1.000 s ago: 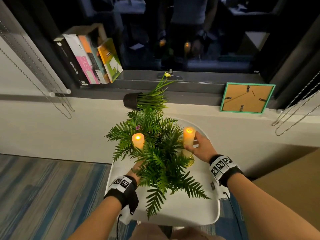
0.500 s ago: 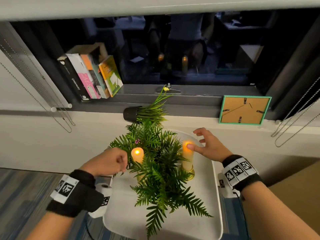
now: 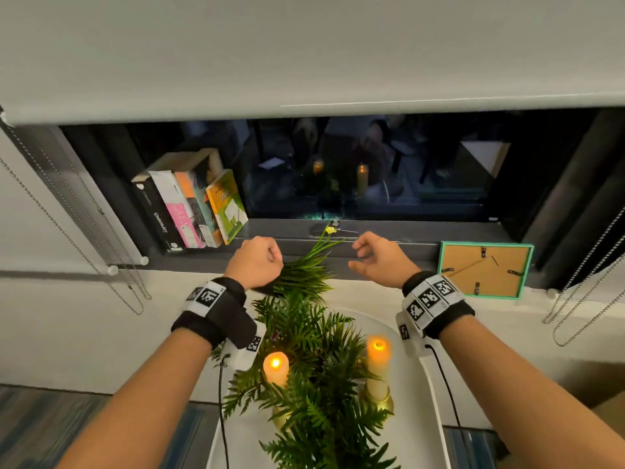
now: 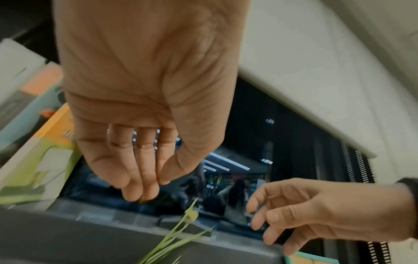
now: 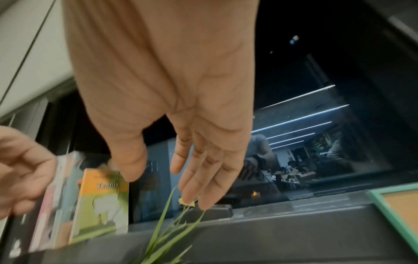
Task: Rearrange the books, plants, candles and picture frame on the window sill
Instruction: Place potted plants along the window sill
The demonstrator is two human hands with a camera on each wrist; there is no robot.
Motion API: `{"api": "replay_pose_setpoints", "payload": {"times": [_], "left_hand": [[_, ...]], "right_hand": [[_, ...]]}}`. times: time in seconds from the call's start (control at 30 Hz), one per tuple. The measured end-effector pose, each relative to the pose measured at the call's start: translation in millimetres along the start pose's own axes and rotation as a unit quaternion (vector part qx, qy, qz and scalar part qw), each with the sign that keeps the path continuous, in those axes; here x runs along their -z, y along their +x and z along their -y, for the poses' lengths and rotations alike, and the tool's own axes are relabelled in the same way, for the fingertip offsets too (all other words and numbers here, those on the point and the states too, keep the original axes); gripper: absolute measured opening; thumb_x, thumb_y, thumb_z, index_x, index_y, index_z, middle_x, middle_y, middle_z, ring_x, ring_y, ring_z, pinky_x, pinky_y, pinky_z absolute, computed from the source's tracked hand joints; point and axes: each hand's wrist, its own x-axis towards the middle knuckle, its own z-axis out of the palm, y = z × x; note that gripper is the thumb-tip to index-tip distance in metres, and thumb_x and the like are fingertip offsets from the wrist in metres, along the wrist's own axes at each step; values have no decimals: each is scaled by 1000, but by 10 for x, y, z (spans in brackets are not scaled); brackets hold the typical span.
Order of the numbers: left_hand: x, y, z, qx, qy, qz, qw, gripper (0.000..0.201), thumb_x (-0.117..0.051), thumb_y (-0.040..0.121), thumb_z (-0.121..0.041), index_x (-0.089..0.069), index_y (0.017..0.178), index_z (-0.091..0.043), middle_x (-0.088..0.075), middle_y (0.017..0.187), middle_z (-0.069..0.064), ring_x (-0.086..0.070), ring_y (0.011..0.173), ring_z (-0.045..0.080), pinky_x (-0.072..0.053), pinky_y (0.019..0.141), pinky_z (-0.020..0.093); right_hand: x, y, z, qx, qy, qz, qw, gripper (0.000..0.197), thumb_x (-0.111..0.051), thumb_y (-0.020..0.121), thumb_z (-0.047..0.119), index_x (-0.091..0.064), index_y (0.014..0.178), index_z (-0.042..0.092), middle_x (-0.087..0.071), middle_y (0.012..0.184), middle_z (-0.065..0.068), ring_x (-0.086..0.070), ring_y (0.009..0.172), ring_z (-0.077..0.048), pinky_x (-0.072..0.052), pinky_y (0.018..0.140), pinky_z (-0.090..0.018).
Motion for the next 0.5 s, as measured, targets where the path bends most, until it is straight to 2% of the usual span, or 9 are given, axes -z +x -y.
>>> {"api": "replay_pose_setpoints", "payload": {"times": [0.07, 0.13, 0.2, 0.27, 0.4, 0.5], "left_hand": [[-42, 184, 82, 25, 23, 15, 999, 11, -59, 78, -13, -61, 73, -22, -65, 83, 3, -64, 88, 28, -53, 83, 36], [-94, 331, 180, 45, 79, 59, 994, 12, -60, 82, -15, -63, 92, -22, -65, 106, 10, -61, 103, 30, -48, 88, 34], [-168, 477, 291, 44, 147, 113, 982, 34, -59, 87, -15, -58, 120, -20, -58, 127, 11, -55, 117, 31, -44, 96, 34], [-235, 588, 351, 28, 190, 149, 970, 48, -57, 87, -10, -51, 133, -22, -51, 136, 11, -51, 123, 31, -42, 100, 35], [-353, 741, 465, 5, 235, 208, 949, 50, -57, 84, -3, -52, 129, -24, -45, 134, 12, -50, 122, 33, -42, 100, 37], [-430, 806, 575, -14, 255, 206, 945, 44, -62, 81, -4, -53, 121, -21, -51, 130, 12, -54, 116, 33, -46, 96, 38]], "right_hand": [[-99, 169, 19, -12, -16, 24, 1000, 29, -69, 84, 25, -49, 103, 18, -57, 96, -3, -60, 89, -26, -49, 81, -35], [-205, 300, 43, -17, -39, 51, 998, 28, -69, 84, 26, -49, 104, 19, -57, 95, -1, -58, 88, -21, -48, 81, -33], [-299, 399, 79, -15, -54, 75, 996, 28, -68, 85, 25, -51, 106, 18, -57, 94, 1, -57, 88, -19, -49, 82, -31], [-373, 475, 93, -12, -61, 86, 994, 23, -67, 85, 25, -53, 102, 18, -59, 91, 2, -59, 90, -19, -51, 85, -33], [-450, 567, 43, -18, -56, 96, 994, 17, -66, 86, 24, -55, 98, 18, -63, 89, 4, -63, 91, -19, -53, 86, -35], [-479, 571, -23, -31, -51, 106, 993, 12, -64, 85, 18, -56, 94, 18, -68, 94, -2, -65, 92, -21, -54, 86, -38]]}}
